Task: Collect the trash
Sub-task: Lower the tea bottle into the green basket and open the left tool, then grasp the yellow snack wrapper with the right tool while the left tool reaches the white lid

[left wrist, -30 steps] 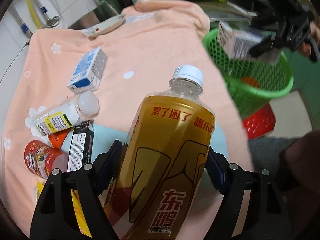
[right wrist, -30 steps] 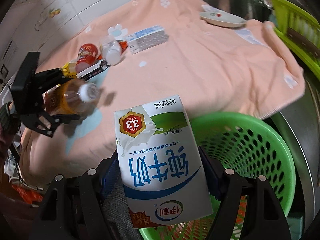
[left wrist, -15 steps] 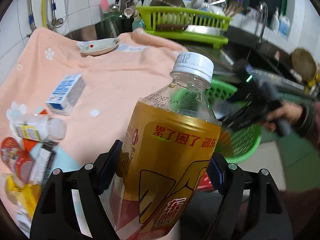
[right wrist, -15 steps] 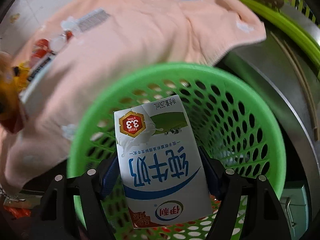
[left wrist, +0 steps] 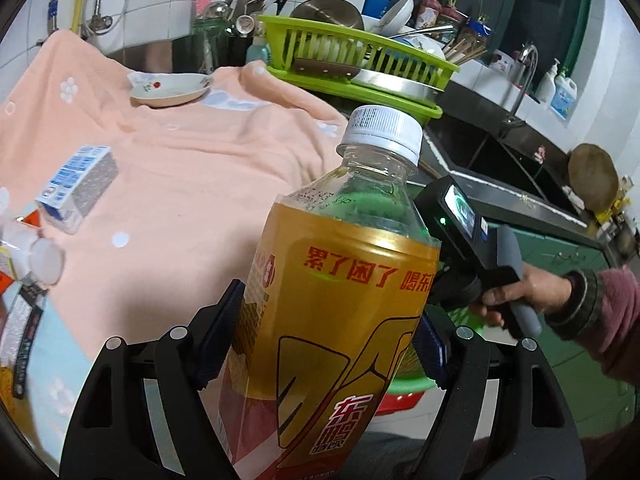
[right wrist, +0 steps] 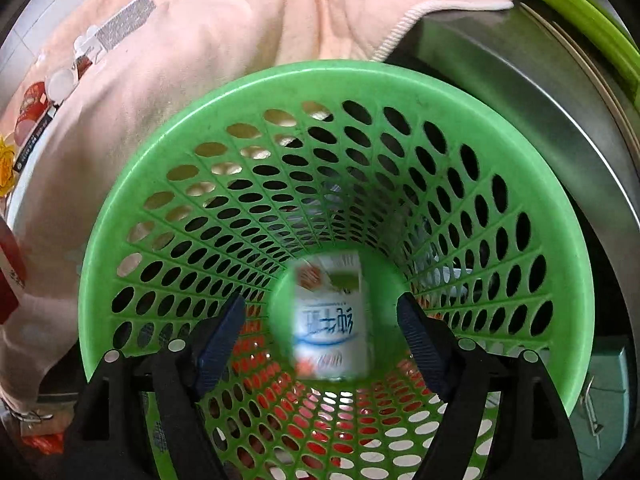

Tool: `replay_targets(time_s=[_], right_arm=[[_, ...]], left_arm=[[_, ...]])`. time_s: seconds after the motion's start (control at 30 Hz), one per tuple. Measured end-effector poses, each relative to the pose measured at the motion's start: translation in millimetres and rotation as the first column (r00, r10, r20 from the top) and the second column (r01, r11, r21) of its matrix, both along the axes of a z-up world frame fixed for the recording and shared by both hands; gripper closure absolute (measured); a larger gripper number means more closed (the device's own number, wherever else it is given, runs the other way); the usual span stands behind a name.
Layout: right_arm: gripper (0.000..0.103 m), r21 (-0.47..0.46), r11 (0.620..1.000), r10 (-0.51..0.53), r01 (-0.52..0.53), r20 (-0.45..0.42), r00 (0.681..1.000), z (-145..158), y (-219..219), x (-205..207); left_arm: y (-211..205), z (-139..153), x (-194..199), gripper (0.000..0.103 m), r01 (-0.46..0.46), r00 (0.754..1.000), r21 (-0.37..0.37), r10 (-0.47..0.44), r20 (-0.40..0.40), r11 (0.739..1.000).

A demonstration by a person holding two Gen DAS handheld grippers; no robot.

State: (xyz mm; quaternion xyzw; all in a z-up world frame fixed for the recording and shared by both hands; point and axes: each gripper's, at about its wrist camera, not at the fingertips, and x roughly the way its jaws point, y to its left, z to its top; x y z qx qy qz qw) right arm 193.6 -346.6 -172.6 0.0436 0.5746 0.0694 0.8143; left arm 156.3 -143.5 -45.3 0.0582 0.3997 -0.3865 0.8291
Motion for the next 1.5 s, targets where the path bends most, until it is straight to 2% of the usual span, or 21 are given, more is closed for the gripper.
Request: replay_targets(time_s=[0.13, 0.37, 0.57, 0.77, 1.03, 1.1, 1.2, 1.5], right_arm=[[0.028, 0.015, 1.0, -0.013, 0.013, 0.035, 0.999, 12, -17, -23], [0.025, -0.022, 1.0, 0.001, 0.002, 0.167, 0.986, 61, -26, -68], [0.023, -0.056, 0.997, -0.035, 0.052, 0.271, 0.962, 89, -36, -103], [0.023, -0.072, 0.992, -0.076, 0.106, 0.328, 0.942, 97, -51, -128], [0.023, -0.028, 0.988, -0.135, 0.153, 0.334, 0.933, 92, -70, -146], [0.023, -0.02, 0.987, -0.144, 0.159, 0.332, 0.932, 90, -72, -148], [0.023, -0.009, 0.986, -0.154, 0.166, 0.327, 0.933, 88, -76, -151], [0.023, 0.008, 0.993, -0.117, 0.121, 0.327, 0.938, 90, -62, -146]], left_arm=[[-20, -1, 2, 0.027, 0.015, 1.0, -0.021, -0.015, -0.019, 1.0], [-65, -8, 7, 0.028, 0.049, 0.997, -0.031, -0.05, -0.052, 0.998], [-107, -36, 12, 0.028, 0.061, 0.992, 0.014, -0.059, -0.114, 0.998], [-141, -68, 11, 0.028, 0.076, 0.986, 0.069, -0.065, -0.154, 0.995], [-164, -84, 20, 0.027, 0.049, 0.979, 0.028, -0.043, -0.198, 0.998], [-165, -85, 22, 0.019, 0.037, 0.978, 0.028, -0.03, -0.208, 0.999], [-165, -86, 23, 0.018, 0.023, 0.979, 0.034, -0.015, -0.203, 0.999], [-136, -72, 16, 0.018, 0.002, 0.986, 0.045, 0.005, -0.166, 0.999]])
